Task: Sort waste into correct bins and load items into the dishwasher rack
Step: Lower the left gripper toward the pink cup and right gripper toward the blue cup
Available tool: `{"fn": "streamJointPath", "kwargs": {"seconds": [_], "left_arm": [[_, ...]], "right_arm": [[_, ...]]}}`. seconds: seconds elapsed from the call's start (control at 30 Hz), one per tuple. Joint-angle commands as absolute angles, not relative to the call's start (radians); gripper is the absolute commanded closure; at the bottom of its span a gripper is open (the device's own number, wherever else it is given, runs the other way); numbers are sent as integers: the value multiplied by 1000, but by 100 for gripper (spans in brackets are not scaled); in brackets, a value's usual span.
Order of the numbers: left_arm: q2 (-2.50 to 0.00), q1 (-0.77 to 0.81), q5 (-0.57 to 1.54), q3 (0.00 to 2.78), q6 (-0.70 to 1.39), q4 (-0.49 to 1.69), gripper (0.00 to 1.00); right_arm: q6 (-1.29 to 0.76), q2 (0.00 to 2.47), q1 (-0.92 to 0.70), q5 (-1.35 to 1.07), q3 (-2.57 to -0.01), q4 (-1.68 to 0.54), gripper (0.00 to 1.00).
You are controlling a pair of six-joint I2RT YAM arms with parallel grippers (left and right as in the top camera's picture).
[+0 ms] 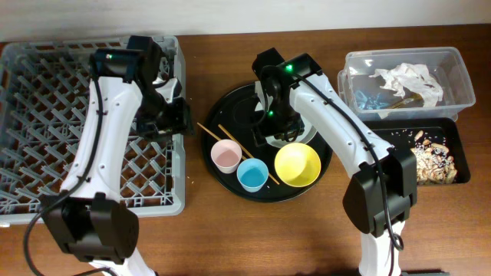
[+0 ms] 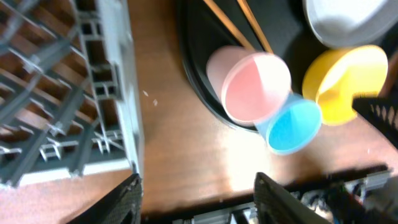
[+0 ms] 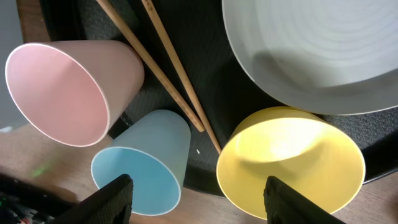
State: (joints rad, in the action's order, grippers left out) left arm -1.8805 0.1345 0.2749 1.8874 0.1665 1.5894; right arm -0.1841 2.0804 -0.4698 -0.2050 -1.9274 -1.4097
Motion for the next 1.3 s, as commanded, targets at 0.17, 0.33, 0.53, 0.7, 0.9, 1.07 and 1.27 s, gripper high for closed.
{"fn": "streamJointPath", "kwargs": {"seconds": [0.17,0.33,0.53,0.7,0.9,1.07,1.27], "left_arm": [[-1871,332,243,1819,280,1551,44],[-1871,345,212,1782,315,1530,44],[-1871,284,182,1782,315,1514,44],[-1871,212,183,1782,315,1484,43],[-1871,150,183,1782,314,1466,36],[-1871,147,182,1782,314,1422,3],[-1871,147,181,1782,314,1366,1]], "right_arm": [[-192,2056,-469,-199,-1922,-1412,31],[-212,2056,-477,-207,-1826,-1431,38],[-218,2055,-484,-259,-1730,-1341,49],[-218,2030,-484,-259,-1730,-1336,48],[-192,1988,-492,-240,-1730,-1338,46],[-144,1987,-477,-249,-1733,-1353,43],[-128,1987,-539,-213,-1668,-1318,45]]}}
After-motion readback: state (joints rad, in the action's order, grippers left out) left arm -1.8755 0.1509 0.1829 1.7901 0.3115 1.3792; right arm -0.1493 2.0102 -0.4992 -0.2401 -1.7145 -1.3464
